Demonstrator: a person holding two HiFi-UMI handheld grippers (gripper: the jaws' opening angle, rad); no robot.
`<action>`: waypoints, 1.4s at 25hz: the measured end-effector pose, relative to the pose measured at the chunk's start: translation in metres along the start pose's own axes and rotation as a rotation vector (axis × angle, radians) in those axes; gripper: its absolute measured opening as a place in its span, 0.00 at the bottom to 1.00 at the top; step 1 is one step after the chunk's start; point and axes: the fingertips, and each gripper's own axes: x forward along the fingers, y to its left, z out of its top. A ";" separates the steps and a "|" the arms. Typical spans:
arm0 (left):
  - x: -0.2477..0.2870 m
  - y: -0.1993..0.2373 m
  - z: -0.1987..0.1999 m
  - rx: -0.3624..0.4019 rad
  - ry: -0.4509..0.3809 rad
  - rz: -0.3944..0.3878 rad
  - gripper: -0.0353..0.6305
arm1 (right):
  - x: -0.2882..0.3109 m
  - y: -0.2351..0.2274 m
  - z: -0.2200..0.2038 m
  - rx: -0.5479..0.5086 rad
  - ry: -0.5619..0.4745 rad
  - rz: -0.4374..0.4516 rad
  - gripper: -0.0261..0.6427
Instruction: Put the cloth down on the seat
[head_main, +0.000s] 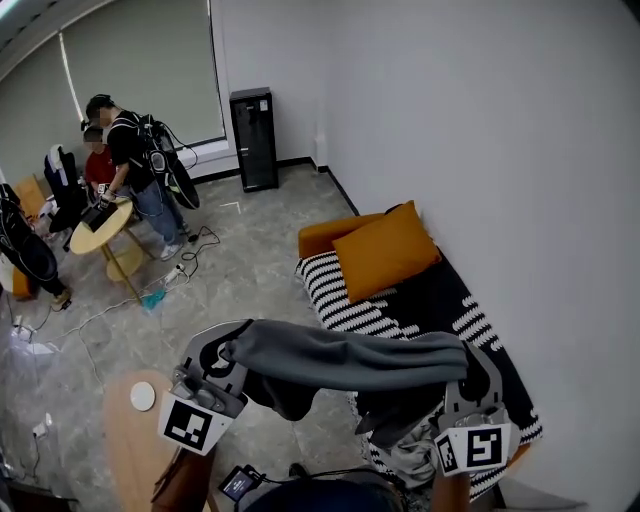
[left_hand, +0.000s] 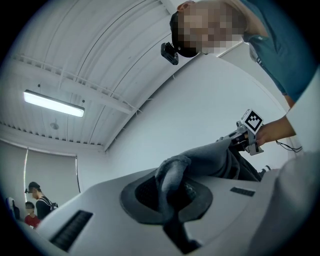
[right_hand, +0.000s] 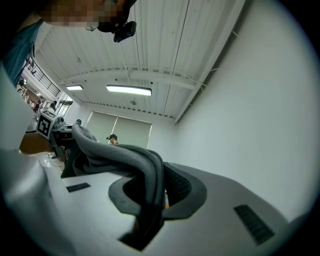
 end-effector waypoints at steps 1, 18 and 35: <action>0.002 0.005 -0.003 -0.010 -0.006 -0.003 0.06 | 0.003 0.003 0.000 -0.004 0.004 -0.002 0.12; 0.099 0.027 -0.043 -0.008 0.044 0.017 0.06 | 0.106 -0.047 -0.044 0.030 0.011 0.058 0.12; 0.192 0.071 -0.097 -0.041 0.058 -0.053 0.06 | 0.195 -0.074 -0.078 0.041 0.064 0.015 0.12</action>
